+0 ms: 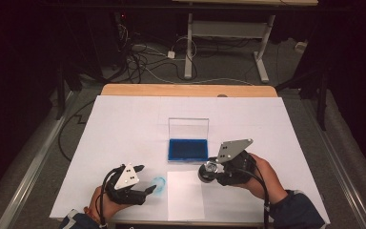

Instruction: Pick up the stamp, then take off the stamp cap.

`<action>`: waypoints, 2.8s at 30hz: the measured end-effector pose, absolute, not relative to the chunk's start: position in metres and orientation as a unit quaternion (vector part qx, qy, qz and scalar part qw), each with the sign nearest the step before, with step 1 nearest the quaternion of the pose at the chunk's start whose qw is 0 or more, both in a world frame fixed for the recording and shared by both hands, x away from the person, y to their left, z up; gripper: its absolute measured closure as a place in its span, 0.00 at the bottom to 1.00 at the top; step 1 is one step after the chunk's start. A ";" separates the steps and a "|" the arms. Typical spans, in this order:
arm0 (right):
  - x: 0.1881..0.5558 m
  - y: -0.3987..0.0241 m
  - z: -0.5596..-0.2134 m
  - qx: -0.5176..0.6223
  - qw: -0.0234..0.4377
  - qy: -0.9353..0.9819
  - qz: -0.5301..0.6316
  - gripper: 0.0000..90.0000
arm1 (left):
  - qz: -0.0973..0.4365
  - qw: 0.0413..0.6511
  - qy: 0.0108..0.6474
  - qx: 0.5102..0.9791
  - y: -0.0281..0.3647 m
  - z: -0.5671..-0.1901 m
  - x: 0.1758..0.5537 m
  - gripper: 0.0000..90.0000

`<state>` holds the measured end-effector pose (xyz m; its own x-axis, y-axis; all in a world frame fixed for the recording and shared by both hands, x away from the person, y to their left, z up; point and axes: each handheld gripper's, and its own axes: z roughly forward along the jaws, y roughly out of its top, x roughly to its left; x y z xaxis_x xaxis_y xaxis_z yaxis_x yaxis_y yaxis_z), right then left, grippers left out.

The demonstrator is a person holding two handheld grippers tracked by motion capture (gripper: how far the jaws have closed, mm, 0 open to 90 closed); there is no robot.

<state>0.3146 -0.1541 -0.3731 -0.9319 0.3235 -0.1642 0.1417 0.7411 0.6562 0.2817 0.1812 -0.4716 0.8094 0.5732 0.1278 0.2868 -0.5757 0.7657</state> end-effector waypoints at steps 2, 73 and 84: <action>0.314 -0.152 -0.371 0.126 0.137 0.922 0.341 0.63 | 0.182 0.387 0.237 0.872 0.176 -0.471 0.282 0.25; 0.298 -0.111 -0.375 0.086 0.114 0.900 0.412 0.63 | 0.130 0.438 0.159 0.875 0.093 -0.462 0.296 0.22; 0.299 -0.109 -0.382 0.091 0.113 0.900 0.412 0.63 | 0.124 0.437 0.147 0.879 0.092 -0.464 0.294 0.30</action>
<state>0.2985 -0.1089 -0.3817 -0.9580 0.2562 -0.1292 0.0697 0.6448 0.7612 0.2936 0.0916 -0.4636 0.9262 0.3662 0.0895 0.1496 -0.5750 0.8043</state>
